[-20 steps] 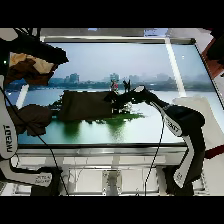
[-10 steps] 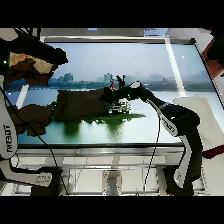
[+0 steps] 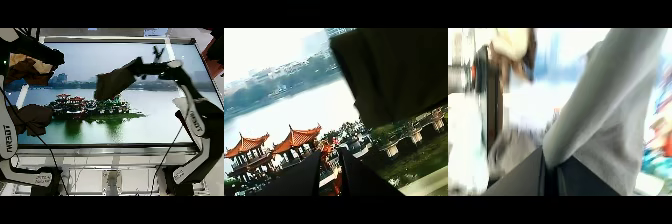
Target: Fold the shirts.
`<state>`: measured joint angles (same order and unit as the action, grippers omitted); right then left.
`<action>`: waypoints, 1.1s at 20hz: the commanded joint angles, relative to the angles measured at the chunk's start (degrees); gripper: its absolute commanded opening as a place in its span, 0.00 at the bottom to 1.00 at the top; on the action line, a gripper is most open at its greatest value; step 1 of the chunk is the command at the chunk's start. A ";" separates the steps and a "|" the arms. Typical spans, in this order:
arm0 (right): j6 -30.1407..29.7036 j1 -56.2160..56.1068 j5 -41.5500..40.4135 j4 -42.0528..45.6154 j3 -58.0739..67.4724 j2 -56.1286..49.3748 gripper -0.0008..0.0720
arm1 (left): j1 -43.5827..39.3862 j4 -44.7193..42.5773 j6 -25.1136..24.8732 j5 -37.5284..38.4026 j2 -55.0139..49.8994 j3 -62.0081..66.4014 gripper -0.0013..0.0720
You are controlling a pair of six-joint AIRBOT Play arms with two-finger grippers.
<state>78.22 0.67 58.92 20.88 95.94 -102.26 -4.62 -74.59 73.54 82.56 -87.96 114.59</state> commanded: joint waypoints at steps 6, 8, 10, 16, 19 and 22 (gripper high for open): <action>6.49 34.73 11.85 10.69 0.24 20.83 0.05 | 0.00 -0.44 1.03 0.02 0.04 -0.04 0.20; 7.98 42.88 16.92 12.85 0.24 24.20 0.05 | 0.00 -0.37 2.29 0.02 0.04 -0.02 0.20; 8.55 49.70 24.37 18.34 0.24 26.38 0.05 | 0.00 -0.20 3.50 0.00 0.04 -0.02 0.20; 10.40 55.04 46.16 53.33 -0.04 26.64 0.05 | -0.07 2.67 6.10 0.02 0.04 -0.04 0.20; 11.41 55.06 46.18 58.88 -1.86 26.67 0.14 | -0.07 5.09 6.25 0.17 0.04 -0.04 0.20; 13.03 55.06 46.21 58.36 -2.62 26.69 0.63 | -0.07 5.99 6.25 0.72 0.04 -0.04 0.20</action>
<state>89.52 55.35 102.80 74.72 94.06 -75.68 -4.67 -70.06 79.53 82.83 -87.96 114.56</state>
